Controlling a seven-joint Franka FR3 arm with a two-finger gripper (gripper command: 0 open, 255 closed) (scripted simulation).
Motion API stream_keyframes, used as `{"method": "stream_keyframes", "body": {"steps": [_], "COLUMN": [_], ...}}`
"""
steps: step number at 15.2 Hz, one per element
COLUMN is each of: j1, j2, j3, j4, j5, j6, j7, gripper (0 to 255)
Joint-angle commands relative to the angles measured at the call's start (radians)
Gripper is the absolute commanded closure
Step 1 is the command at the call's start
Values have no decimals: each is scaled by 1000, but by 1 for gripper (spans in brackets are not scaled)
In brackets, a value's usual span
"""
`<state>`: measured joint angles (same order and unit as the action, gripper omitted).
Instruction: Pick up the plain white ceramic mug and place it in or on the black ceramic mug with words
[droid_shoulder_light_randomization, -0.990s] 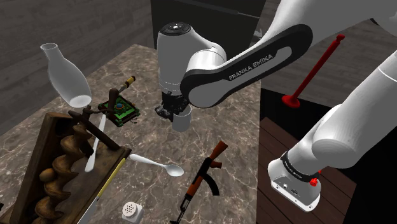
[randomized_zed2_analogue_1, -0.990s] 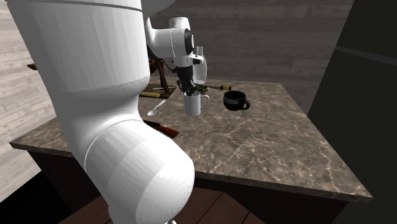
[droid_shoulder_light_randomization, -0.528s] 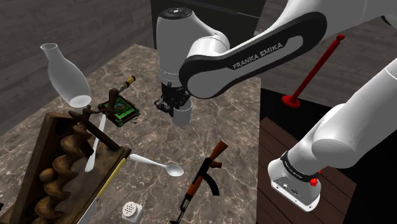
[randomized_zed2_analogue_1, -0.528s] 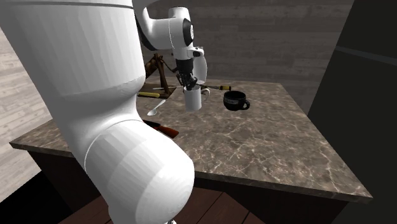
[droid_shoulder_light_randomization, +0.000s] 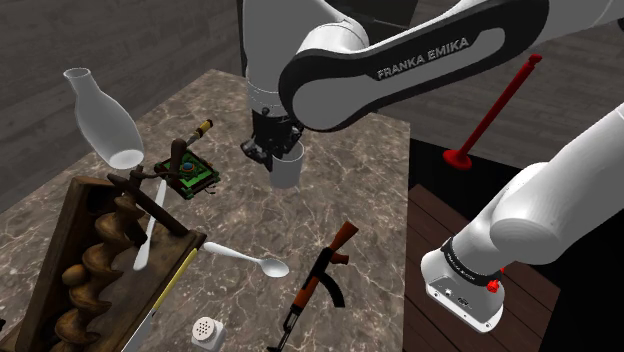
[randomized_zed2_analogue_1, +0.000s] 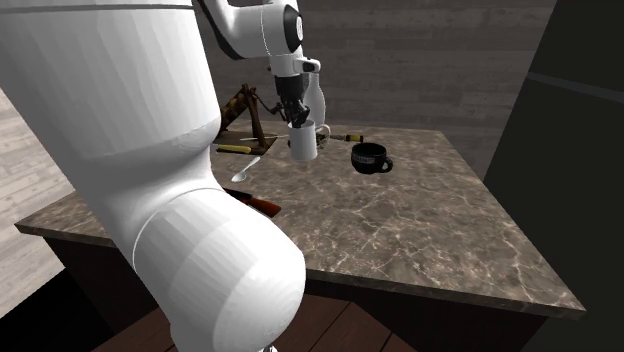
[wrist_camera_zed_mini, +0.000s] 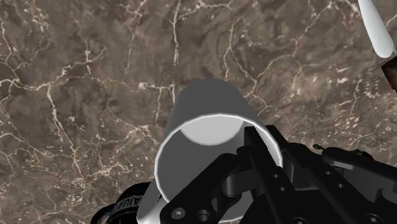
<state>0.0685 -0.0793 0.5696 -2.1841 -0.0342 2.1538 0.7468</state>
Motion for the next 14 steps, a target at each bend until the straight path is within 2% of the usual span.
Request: {"method": "stream_keyframes", "body": {"steps": [1,14], "j1": [0,-1], "j2": [-15,-69], "j3": [-2,-17], "j4": [15,142], "j5": [10,42], "j6": [-28,-201], "j7": [-8,-41], "gripper": [255,255]}}
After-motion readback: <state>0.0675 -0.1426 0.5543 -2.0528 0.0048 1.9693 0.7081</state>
